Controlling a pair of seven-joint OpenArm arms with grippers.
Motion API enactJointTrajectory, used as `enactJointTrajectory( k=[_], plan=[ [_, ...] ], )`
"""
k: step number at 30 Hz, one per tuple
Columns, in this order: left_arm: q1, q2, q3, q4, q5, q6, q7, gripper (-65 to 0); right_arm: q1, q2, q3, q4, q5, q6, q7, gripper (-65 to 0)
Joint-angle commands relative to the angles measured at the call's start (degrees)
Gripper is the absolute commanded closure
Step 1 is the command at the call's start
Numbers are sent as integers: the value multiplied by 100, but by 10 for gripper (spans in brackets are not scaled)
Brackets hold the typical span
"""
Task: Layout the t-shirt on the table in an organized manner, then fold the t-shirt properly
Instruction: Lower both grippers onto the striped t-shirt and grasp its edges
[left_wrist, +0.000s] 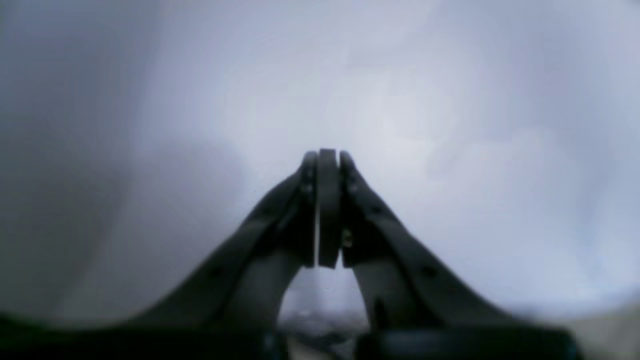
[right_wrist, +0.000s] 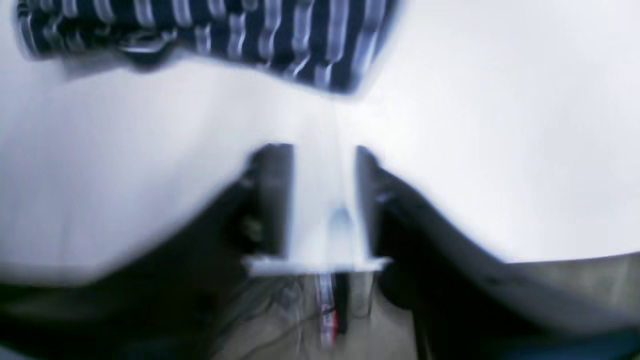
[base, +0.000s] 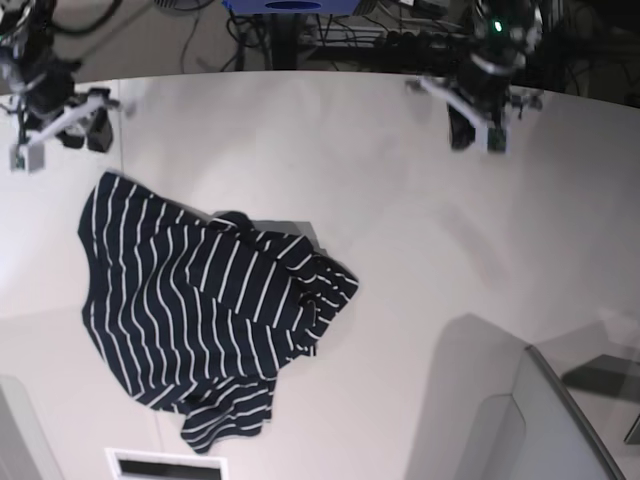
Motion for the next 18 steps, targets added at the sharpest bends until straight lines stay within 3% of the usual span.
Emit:
enactJointTrajectory(
  k=[1,3,5,9,11,12,18],
  plan=[
    [-139,-55,-21,77,-311,-85,182,0,243,67,256,6,92,42,-104,-374],
    [-526,-116,-21,15,-927,-454,745,0,753,58,617,-267,101,253,-499,-480],
    [-763,-178,-21,-29,-1243,-683,1026,0,1096,58,907,-592,101,447,-543,-519],
    [-860,-195,-21,-20,-1305,-683,1052,-13,1738,304,1276,-1533,92,614,-543,-524],
    [-860,-195,-21,-20,-1314,-683,1052,-114,2054,550,1267,-2218,110,614,-543,-524],
    [-860,-195,-21,-20,-1305,-683,1052,-123,2221,638,1285,-2517,110,614,-535,-524],
    [-868,-204,-74,-99,-1322,-683,1052,-39,2828,911,1276,-3520,119,622,-535,-522]
  ],
)
